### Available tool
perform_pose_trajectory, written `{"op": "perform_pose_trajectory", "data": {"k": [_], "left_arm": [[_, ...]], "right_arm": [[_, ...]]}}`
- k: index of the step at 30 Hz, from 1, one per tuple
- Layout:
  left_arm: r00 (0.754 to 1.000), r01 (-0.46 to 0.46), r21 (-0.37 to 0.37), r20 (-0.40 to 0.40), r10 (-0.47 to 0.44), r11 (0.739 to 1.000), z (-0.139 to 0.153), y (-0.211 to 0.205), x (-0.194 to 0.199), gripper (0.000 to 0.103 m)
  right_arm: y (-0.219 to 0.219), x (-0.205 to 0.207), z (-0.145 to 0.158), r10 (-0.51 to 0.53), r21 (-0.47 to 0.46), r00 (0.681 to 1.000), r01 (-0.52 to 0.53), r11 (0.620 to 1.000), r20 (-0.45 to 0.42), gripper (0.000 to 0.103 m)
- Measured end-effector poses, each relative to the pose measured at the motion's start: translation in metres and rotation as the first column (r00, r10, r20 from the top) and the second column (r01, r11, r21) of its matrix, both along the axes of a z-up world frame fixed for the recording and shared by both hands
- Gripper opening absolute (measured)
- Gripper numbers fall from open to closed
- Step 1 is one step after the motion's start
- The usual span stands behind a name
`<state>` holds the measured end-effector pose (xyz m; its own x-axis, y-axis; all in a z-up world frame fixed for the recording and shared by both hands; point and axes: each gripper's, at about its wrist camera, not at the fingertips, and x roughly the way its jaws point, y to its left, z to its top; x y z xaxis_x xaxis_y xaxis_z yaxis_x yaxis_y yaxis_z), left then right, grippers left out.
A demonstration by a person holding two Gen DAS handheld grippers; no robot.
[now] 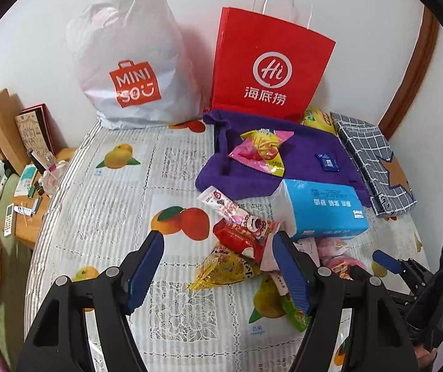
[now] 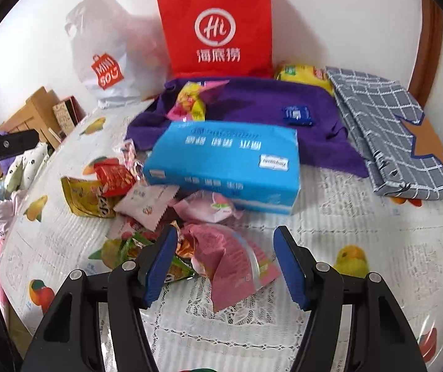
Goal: Organize snacks
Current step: 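Move the left gripper to the yellow snack bag while the right grasps the pink wafer packet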
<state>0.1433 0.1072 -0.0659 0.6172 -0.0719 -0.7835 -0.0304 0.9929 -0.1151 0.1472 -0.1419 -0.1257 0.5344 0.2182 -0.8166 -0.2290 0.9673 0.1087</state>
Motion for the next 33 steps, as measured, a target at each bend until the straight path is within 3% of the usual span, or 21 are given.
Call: {"op": "perform_pose_trajectory", "data": {"k": [7, 12, 16, 21, 27, 33], "left_arm": [[1.0, 0.006, -0.019, -0.028, -0.007, 1.0, -0.014, 0.006, 0.008, 0.071], [0.999, -0.005, -0.019, -0.052, 0.004, 1.0, -0.024, 0.013, 0.014, 0.071], [0.997, -0.024, -0.016, -0.08, 0.022, 1.0, -0.035, 0.02, 0.017, 0.071], [0.994, -0.014, -0.012, -0.104, 0.013, 1.0, -0.049, 0.02, 0.018, 0.071], [0.991, 0.051, -0.031, -0.12, -0.054, 0.998, -0.069, 0.004, 0.024, 0.071], [0.983, 0.087, 0.009, -0.162, -0.084, 0.996, -0.093, -0.017, 0.035, 0.071]], "right_arm": [[0.004, 0.004, -0.019, 0.019, -0.003, 0.998, -0.019, 1.0, -0.062, 0.068], [0.009, 0.012, -0.027, 0.037, -0.009, 0.998, -0.038, 0.999, -0.059, 0.08], [0.013, 0.017, -0.036, 0.072, 0.005, 0.994, -0.072, 0.997, -0.086, 0.08], [0.011, 0.011, -0.028, 0.102, 0.007, 0.993, -0.101, 0.995, -0.055, 0.061], [-0.016, 0.001, -0.018, 0.041, 0.007, 0.998, -0.041, 0.999, -0.038, 0.059], [-0.053, -0.007, -0.01, -0.059, 0.004, 0.998, 0.059, 0.998, -0.017, 0.059]]}}
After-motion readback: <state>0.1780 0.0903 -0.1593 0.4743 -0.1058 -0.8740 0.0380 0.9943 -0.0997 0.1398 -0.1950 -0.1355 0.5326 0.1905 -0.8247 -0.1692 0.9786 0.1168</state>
